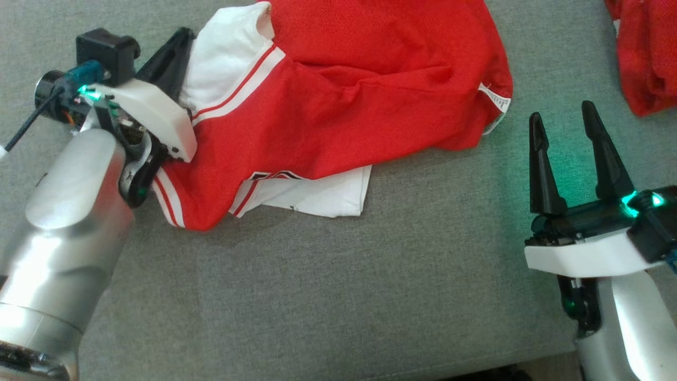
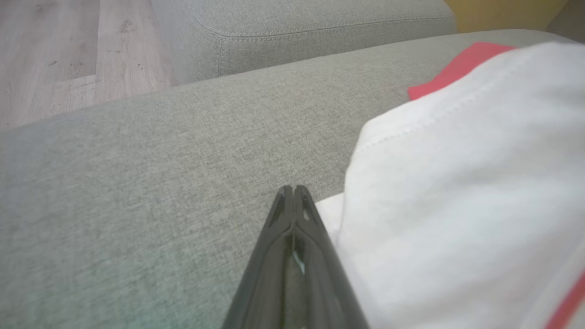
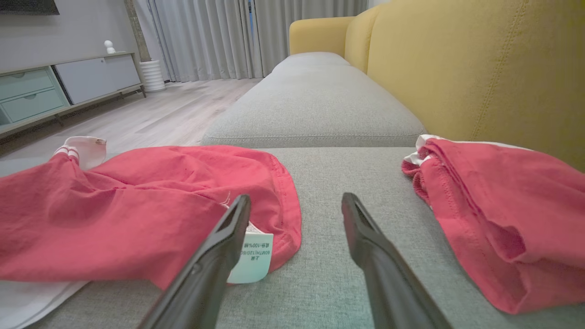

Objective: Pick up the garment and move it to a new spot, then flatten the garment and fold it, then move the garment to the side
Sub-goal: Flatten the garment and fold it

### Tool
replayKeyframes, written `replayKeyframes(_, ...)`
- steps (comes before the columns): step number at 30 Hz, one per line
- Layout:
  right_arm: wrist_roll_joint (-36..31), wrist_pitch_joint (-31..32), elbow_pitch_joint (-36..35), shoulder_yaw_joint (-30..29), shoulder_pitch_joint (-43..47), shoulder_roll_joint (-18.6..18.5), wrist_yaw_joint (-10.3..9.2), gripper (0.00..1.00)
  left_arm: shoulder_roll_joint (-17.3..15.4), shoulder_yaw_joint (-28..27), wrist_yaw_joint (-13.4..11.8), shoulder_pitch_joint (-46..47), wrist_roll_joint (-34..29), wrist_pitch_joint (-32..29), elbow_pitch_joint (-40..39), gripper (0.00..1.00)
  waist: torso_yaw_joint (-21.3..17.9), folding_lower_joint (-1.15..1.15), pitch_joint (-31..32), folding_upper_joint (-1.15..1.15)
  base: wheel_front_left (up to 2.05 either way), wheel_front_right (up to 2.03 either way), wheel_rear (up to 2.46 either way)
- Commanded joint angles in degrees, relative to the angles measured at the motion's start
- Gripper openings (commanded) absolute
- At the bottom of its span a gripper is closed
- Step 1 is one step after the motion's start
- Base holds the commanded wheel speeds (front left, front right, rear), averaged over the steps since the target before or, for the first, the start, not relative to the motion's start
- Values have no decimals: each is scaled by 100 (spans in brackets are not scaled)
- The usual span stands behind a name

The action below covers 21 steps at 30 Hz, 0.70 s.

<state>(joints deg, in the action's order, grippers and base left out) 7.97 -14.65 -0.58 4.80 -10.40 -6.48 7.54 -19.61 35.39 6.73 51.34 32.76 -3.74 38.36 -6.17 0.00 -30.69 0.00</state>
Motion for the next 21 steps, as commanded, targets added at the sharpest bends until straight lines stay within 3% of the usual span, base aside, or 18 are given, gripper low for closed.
replayKeyframes(1,-33,-35,-151,80,-69,-84,-5,100,-85,32,35,-162,48,-157,82,0,-4,0,20,0,0,0,0)
replayKeyframes(8,-28,-35,-130,12,1,-32,-5,100,-346,9,12,-95,33,253,-302,0,95,0,219,0,0,0,0)
replayKeyframes(14,-16,-35,-97,41,4,5,-5,100,-692,-169,-302,143,-285,866,-955,0,239,0,423,0,0,0,0)
replayKeyframes(21,-3,-35,-65,67,16,66,-5,100,-955,-185,-627,19,-517,993,-2055,0,275,0,530,0,0,0,0)
